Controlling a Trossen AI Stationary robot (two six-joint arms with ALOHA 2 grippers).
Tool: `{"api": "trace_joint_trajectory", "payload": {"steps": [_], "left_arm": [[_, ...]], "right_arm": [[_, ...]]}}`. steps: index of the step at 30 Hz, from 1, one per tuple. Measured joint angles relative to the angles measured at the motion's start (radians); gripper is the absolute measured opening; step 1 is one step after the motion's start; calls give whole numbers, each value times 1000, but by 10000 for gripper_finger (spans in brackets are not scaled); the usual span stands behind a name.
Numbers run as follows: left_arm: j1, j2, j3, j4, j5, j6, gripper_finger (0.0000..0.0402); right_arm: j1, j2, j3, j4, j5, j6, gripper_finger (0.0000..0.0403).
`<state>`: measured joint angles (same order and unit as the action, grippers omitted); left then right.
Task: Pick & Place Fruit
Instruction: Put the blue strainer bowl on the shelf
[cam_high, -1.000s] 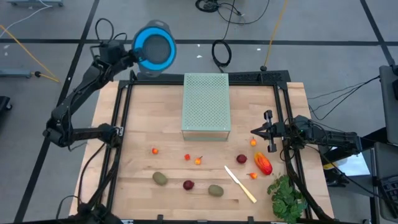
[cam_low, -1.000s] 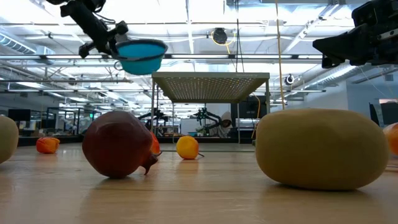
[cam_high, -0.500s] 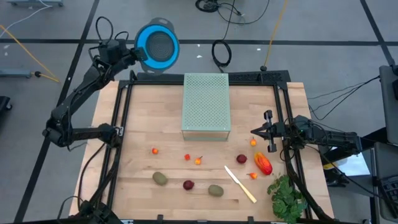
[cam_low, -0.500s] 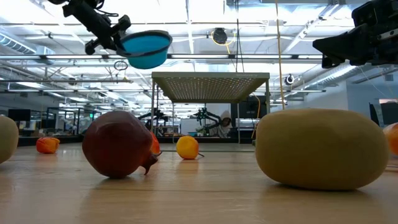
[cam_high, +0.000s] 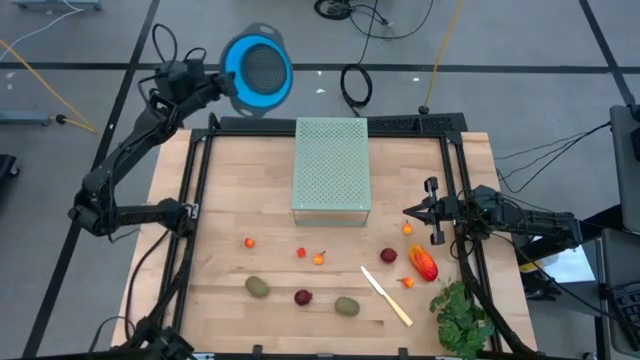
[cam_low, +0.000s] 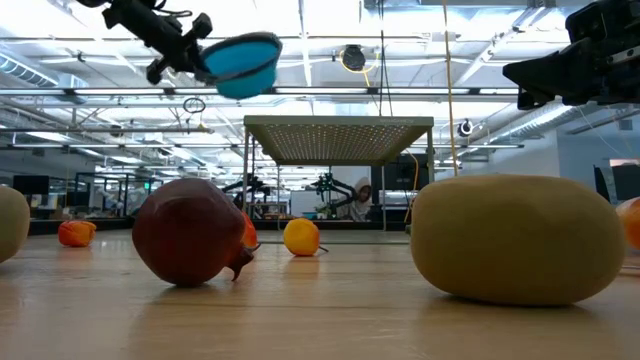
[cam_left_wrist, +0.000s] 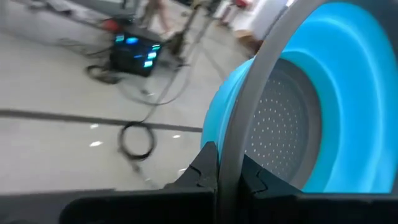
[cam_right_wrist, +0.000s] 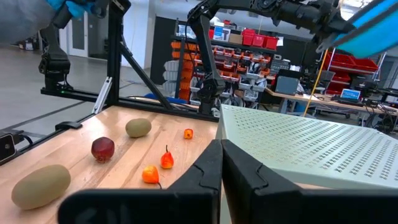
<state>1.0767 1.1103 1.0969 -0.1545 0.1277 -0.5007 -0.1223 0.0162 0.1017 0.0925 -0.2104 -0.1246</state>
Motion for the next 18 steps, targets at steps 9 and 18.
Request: {"api": "trace_joint_trajectory", "payload": {"steps": [9,18], "left_arm": [[0,0,0,86,203,-56,3],[0,0,0,105,359,-165,2]], "right_arm": [[0,0,0,0,0,0,0],[0,0,0,0,0,0,0]]}}
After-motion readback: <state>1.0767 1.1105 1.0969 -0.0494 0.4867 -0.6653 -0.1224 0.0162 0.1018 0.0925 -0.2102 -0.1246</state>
